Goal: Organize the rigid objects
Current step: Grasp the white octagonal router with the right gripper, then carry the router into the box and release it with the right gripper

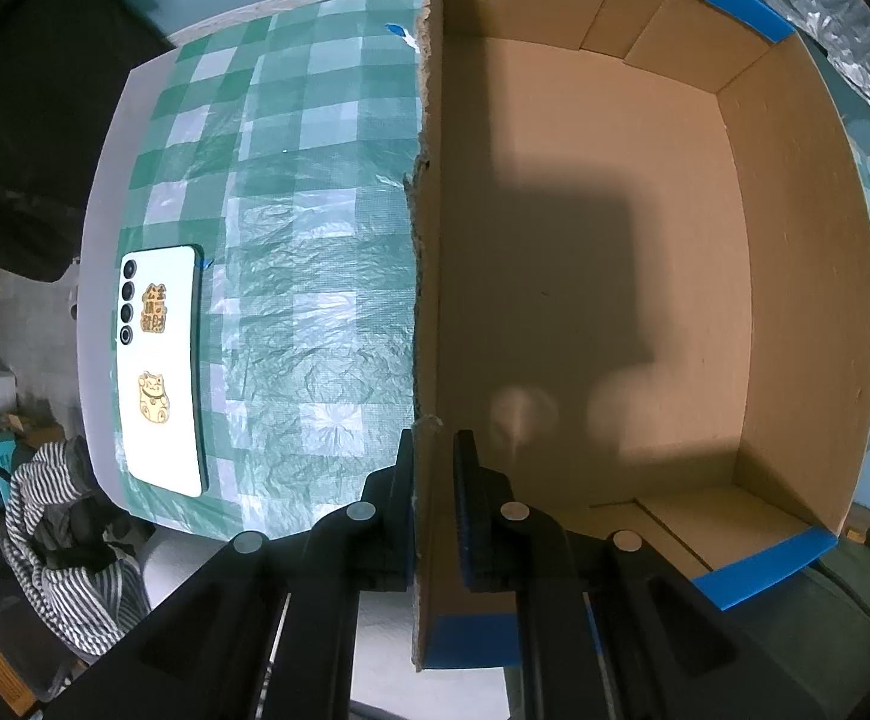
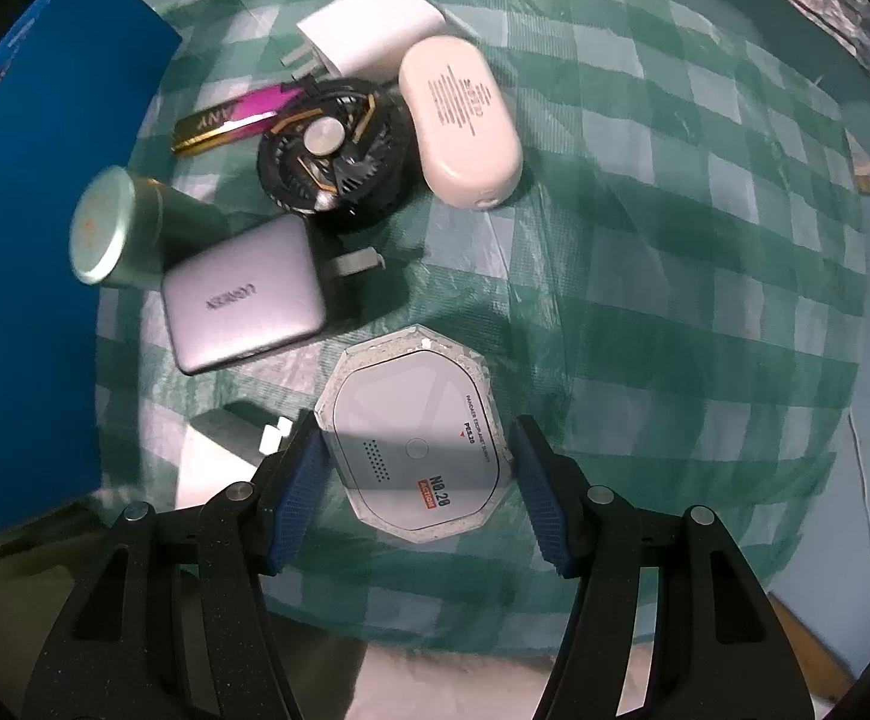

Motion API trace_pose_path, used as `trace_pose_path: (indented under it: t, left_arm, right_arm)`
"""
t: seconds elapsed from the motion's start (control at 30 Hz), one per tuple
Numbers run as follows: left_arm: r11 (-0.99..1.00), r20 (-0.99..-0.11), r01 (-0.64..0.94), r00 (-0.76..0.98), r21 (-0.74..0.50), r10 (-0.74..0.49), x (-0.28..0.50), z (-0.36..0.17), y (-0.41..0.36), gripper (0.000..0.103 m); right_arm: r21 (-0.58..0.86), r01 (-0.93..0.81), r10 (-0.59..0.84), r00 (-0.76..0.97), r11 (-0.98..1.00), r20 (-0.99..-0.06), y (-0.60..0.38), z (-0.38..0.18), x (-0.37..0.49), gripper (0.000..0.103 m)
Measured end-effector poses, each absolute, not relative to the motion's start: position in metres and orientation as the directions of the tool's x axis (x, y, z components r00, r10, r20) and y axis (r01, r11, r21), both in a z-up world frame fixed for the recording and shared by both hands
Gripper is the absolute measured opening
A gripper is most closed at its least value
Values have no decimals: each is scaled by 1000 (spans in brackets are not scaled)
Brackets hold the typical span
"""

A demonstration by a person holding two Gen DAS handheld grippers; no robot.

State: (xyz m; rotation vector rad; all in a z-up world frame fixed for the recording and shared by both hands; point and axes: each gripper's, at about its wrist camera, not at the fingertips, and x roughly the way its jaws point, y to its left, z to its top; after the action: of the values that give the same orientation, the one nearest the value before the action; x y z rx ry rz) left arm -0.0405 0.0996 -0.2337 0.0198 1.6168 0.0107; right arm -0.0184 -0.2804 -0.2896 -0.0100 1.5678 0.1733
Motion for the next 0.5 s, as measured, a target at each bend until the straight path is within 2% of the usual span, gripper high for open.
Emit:
trace_pose_path:
  t: [0.5]
  left_arm:
    - [1000,-999,13,-44,8,8,-38,-225,90,10]
  right_arm:
    - [108,-143,112,22,984,-993,-262,-225,-7,61]
